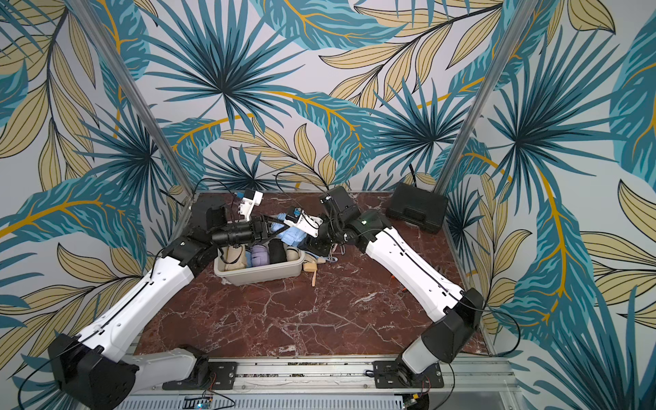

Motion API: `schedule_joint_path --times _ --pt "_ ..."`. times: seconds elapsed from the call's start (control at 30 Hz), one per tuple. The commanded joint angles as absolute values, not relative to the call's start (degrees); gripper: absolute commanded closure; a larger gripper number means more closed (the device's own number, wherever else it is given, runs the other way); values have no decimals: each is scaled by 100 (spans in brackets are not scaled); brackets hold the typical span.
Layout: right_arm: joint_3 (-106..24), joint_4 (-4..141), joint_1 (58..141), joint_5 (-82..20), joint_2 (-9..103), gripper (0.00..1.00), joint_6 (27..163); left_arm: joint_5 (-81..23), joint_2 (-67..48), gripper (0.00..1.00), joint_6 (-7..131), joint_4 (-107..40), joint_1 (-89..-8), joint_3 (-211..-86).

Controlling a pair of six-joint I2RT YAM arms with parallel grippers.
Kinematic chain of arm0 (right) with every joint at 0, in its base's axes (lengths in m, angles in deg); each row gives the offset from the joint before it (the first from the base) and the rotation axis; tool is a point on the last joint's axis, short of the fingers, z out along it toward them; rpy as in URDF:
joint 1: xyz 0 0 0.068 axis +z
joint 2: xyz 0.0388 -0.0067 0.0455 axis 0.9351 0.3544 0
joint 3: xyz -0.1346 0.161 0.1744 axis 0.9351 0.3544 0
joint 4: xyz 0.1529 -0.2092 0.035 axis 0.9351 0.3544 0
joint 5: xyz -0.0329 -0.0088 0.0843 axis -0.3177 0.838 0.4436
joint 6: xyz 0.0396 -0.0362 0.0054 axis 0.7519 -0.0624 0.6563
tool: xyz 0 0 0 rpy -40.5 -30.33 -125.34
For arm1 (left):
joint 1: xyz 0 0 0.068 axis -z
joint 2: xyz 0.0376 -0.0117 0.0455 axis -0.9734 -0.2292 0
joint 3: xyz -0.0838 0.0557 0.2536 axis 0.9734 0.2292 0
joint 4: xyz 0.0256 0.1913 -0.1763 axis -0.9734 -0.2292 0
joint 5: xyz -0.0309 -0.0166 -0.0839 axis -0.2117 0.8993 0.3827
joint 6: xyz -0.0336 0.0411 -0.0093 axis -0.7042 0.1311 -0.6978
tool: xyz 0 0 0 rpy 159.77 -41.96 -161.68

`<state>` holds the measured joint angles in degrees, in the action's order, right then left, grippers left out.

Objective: Put the umbrella into the storage box
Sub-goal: Pick up the umbrella from the center of the board.

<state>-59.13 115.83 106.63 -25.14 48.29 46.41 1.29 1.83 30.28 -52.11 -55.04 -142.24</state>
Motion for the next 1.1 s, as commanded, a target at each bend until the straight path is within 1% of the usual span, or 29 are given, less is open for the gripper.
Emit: schedule_joint_path --times 0.0,0.07,0.1,0.2,0.23,0.27,0.3,0.37,0.4,0.47,0.57,0.67,0.73,0.87,0.97,1.07 --pt "-6117 11388 10754 -2608 4825 59 4648 -70 63 60 3102 -5123 -5487 -14392" --pt "-6142 11270 10791 -3005 4777 43 5057 -266 76 63 3112 -5046 -5487 -14394" --pt "-6101 11127 10803 -3182 4738 37 5313 -354 93 66 3103 -4971 -5482 -14371" --pt "-5946 10753 10840 -3750 4612 25 6266 -664 155 79 2937 -4559 -5486 -14244" --pt "-5960 10685 10842 -3963 4594 16 6678 -729 167 84 2856 -4384 -5487 -14192" --pt "-5979 10641 10844 -4067 4577 5 7086 -825 168 88 2785 -4242 -5487 -14142" --pt "-5973 10569 10848 -4111 4552 1 7424 -900 168 91 2728 -4132 -5488 -14109" --pt "-5824 10235 10857 -4187 4419 0 8229 -1123 177 99 2602 -3871 -5494 -14031" --pt "-5698 9976 10867 -4246 4321 1 8703 -1297 201 100 2538 -3713 -5489 -13981" --pt "-5427 9473 10881 -4478 4116 2 9717 -1595 262 100 2381 -3224 -5487 -13810" --pt "-5234 9307 10888 -5138 3949 8 11423 -2248 426 100 2103 -2476 -5491 -13506" --pt "-4997 9102 10903 -5266 3822 9 12678 -2944 591 100 1760 -1675 -5488 -13134" --pt "-4514 8402 10977 -5209 3692 10 13428 -3355 656 100 1497 -1093 -5487 -12887" --pt "-3729 6619 11173 -5042 3759 9 14482 -3726 644 100 1033 -260 -5488 -12616" --pt "-3432 5230 11311 -4870 4095 6 14677 -3812 674 100 778 -19 -5487 -12526" --pt "-3313 4287 11412 -4850 4438 4 14858 -3848 741 100 573 104 -5492 -12406"
